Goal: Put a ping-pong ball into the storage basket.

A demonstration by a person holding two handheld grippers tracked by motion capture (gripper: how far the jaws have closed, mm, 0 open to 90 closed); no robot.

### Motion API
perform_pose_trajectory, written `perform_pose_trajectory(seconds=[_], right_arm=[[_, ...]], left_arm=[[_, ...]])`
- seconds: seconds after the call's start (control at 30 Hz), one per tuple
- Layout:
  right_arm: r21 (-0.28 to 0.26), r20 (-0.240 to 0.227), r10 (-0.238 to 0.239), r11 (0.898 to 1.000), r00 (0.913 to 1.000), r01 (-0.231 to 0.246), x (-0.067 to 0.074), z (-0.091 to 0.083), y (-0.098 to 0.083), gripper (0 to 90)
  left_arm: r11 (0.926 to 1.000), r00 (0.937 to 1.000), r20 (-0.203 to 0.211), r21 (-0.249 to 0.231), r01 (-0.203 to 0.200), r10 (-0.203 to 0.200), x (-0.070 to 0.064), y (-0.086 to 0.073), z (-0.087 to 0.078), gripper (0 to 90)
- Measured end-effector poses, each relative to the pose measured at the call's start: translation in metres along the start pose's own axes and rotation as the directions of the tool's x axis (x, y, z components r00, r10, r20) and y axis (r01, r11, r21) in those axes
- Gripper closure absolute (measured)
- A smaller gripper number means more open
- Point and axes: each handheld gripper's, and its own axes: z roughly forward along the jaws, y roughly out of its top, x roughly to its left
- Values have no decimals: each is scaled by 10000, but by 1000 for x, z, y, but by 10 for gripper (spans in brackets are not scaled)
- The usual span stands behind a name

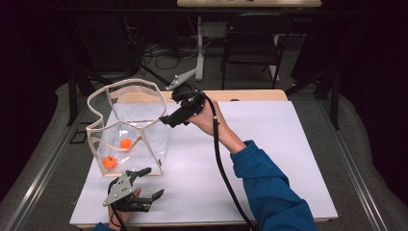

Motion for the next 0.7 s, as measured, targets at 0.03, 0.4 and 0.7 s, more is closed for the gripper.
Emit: perform_pose_trajectory(seconds=[0.03,0.4,0.7], right_arm=[[-13,15,8,10000,10000,-8,-1,-2,-2,44],[257,205,134,9996,9997,-140,-6,-11,-23,13],[511,353,254,9983,9991,-272,-8,-17,-45,0]], left_arm=[[10000,10000,4,9,3,-3,0,0,0,161],[10000,10000,26,6,-4,4,0,0,0,161],[10000,10000,-18,-6,6,-6,-1,0,1,161]])
